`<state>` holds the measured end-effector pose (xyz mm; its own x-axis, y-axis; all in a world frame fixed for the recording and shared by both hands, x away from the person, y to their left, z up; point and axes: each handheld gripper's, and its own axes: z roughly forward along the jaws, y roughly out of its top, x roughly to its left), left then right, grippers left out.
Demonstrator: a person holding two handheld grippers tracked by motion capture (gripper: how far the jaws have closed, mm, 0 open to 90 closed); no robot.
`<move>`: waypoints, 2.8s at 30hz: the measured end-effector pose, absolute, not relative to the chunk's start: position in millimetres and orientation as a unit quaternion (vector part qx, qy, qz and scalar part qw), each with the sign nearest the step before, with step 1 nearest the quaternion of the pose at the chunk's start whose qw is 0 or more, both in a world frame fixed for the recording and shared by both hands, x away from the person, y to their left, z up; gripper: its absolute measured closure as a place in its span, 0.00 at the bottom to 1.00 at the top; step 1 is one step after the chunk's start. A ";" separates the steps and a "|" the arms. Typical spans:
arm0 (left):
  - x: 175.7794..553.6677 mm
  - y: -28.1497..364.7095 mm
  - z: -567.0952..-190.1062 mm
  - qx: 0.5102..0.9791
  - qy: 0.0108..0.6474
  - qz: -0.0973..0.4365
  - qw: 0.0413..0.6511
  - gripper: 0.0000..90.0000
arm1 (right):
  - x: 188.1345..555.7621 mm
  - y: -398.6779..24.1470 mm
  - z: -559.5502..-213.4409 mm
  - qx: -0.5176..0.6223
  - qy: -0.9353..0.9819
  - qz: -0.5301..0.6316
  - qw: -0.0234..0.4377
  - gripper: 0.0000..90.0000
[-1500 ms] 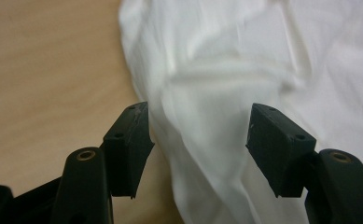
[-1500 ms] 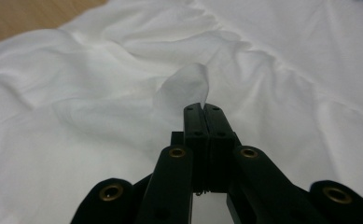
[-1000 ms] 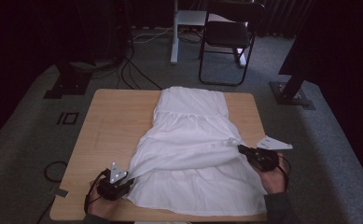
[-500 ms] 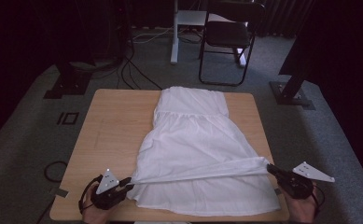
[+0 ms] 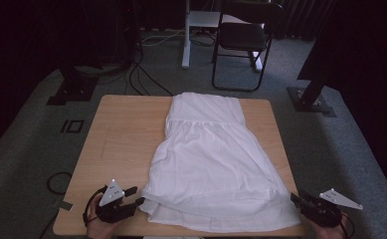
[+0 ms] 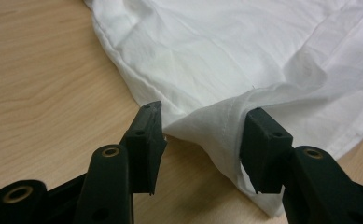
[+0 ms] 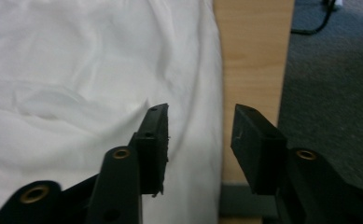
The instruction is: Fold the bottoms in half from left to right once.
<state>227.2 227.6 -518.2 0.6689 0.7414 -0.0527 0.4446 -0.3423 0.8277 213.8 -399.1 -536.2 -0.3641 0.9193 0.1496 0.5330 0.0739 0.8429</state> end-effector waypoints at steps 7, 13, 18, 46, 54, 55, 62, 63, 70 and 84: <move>227.6 225.5 -517.1 0.806 0.362 0.168 0.437 0.57 | 241.4 -361.2 -539.4 0.487 0.738 0.435 0.172 0.51; 224.1 232.0 -515.6 0.816 0.345 0.152 0.438 0.89 | 241.3 -353.1 -553.8 0.483 0.769 0.389 0.156 0.99; 223.2 233.6 -515.7 0.818 0.341 0.145 0.440 0.94 | 213.3 -379.0 -532.6 0.461 0.761 0.414 0.193 0.99; 307.5 220.7 -515.5 0.774 0.415 0.185 0.442 0.46 | 233.0 -393.0 -495.7 0.420 0.733 0.487 0.223 0.52; 325.3 206.6 -502.8 0.782 0.404 0.194 0.433 0.46 | 197.9 -420.6 -498.9 0.432 0.715 0.498 0.234 0.52; 328.7 204.4 -502.1 0.782 0.403 0.195 0.433 0.45 | 196.4 -422.1 -500.1 0.432 0.714 0.499 0.233 0.52; 351.1 193.8 -507.9 0.779 0.416 0.191 0.428 0.45 | 188.9 -425.9 -502.7 0.427 0.714 0.504 0.234 0.52; 353.9 192.9 -510.1 0.778 0.418 0.188 0.429 0.45 | 188.3 -426.7 -502.7 0.429 0.711 0.506 0.234 0.53; 376.1 186.2 -518.0 0.783 0.429 0.175 0.416 0.45 | 227.1 -403.3 -514.9 0.434 0.709 0.513 0.214 0.54; 416.1 164.1 -538.0 0.790 0.455 0.123 0.392 0.46 | 398.5 -319.7 -535.6 0.481 0.753 0.403 0.197 0.57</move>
<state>416.1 164.1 -538.0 0.5551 0.8158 -0.1623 0.6226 -0.2782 0.7314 398.5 -319.7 -535.6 -0.4592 0.8836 0.0914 0.5669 0.2123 0.7959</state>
